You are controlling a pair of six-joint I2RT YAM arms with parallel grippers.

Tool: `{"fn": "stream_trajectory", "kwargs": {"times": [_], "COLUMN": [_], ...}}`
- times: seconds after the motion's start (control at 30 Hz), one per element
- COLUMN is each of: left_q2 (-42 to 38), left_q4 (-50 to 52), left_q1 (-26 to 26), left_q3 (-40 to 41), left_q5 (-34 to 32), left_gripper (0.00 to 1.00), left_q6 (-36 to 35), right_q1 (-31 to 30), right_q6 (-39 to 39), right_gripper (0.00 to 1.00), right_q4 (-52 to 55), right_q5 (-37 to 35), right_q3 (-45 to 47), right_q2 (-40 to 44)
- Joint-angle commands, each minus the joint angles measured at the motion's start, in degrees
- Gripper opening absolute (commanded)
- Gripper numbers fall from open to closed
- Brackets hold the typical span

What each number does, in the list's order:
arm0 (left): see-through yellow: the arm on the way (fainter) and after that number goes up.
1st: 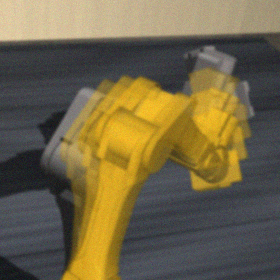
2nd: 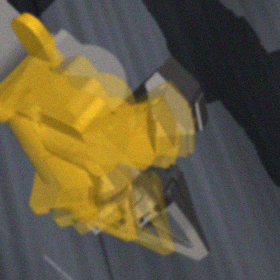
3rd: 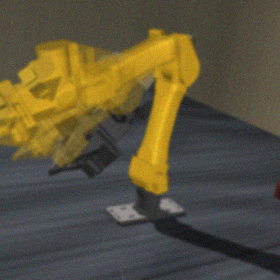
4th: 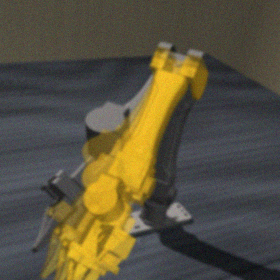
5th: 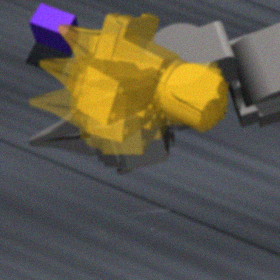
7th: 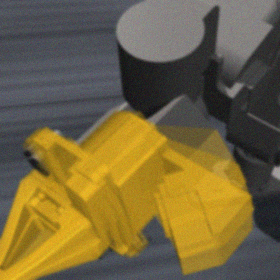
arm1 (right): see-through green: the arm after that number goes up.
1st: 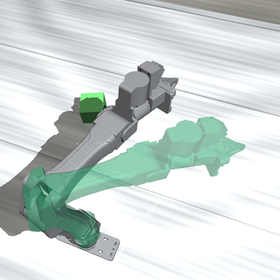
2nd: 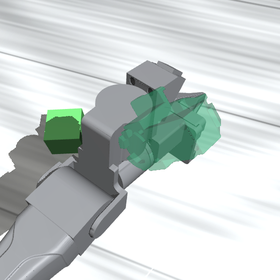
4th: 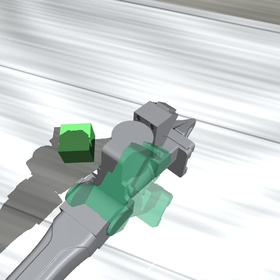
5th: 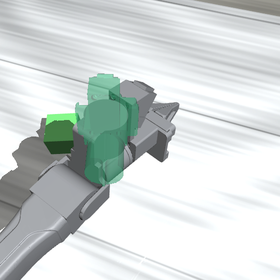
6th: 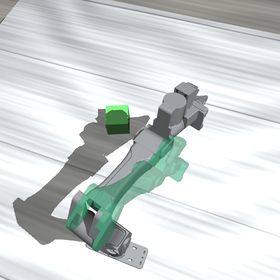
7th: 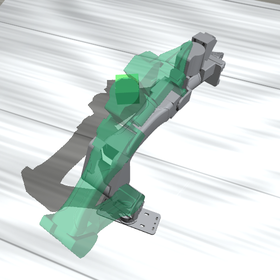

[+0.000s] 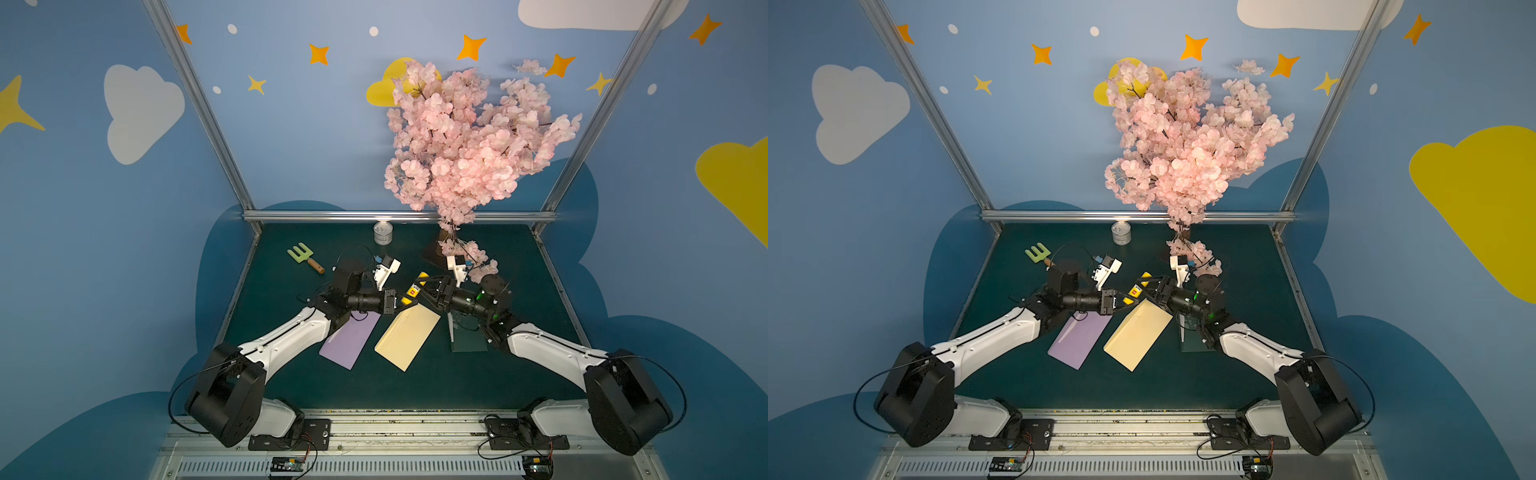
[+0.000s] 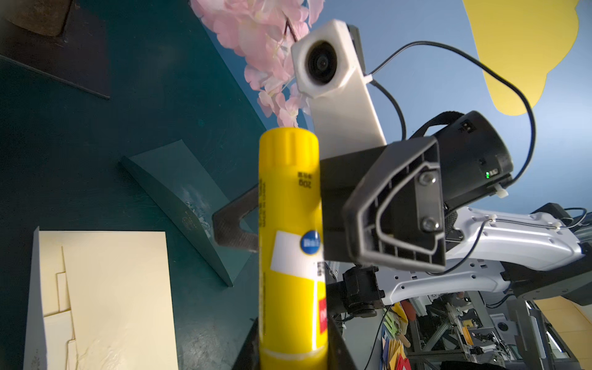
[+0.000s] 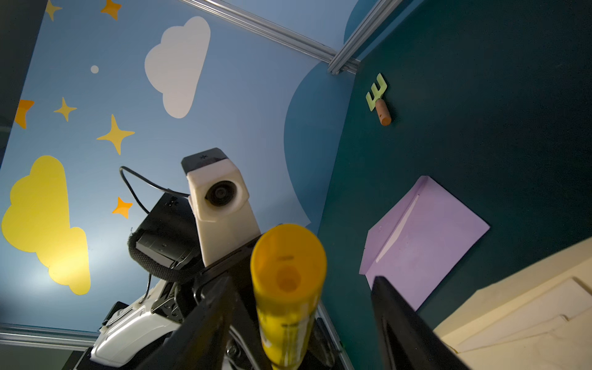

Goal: Seal the envelope with a glue stick
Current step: Pick up the glue stick from the center of the board.

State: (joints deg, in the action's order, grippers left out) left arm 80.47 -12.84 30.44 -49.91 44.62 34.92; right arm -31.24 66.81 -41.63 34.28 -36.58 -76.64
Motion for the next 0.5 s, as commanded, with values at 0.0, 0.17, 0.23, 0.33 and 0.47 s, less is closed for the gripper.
{"fn": "stream_trajectory", "kwargs": {"times": [0.0,0.17,0.23,0.33,0.47], "left_q2": [-1.4,-0.9,-0.4,-0.1,0.0], "left_q4": [-2.6,-4.9,-5.1,-5.5,-6.6], "left_q1": [0.6,1.1,1.5,1.9,1.9], "left_q3": [0.4,1.7,1.7,1.9,2.3], "left_q5": [2.0,1.8,1.5,0.8,0.2], "left_gripper": [0.03,0.03,0.03,0.03,0.03], "left_q6": [-0.1,1.3,1.4,1.5,1.9], "right_q1": [1.0,0.4,0.0,-0.2,-0.2], "right_q6": [-0.4,2.1,2.4,3.4,3.8], "right_gripper": [0.65,0.59,0.57,0.45,0.35], "right_q4": [-0.6,-4.0,-4.8,-6.3,-6.0], "right_q5": [2.3,4.7,4.6,4.8,5.4], "right_q3": [-1.6,-4.6,-5.3,-5.6,-5.5], "right_q2": [0.3,-2.8,-3.7,-4.9,-5.3]}}
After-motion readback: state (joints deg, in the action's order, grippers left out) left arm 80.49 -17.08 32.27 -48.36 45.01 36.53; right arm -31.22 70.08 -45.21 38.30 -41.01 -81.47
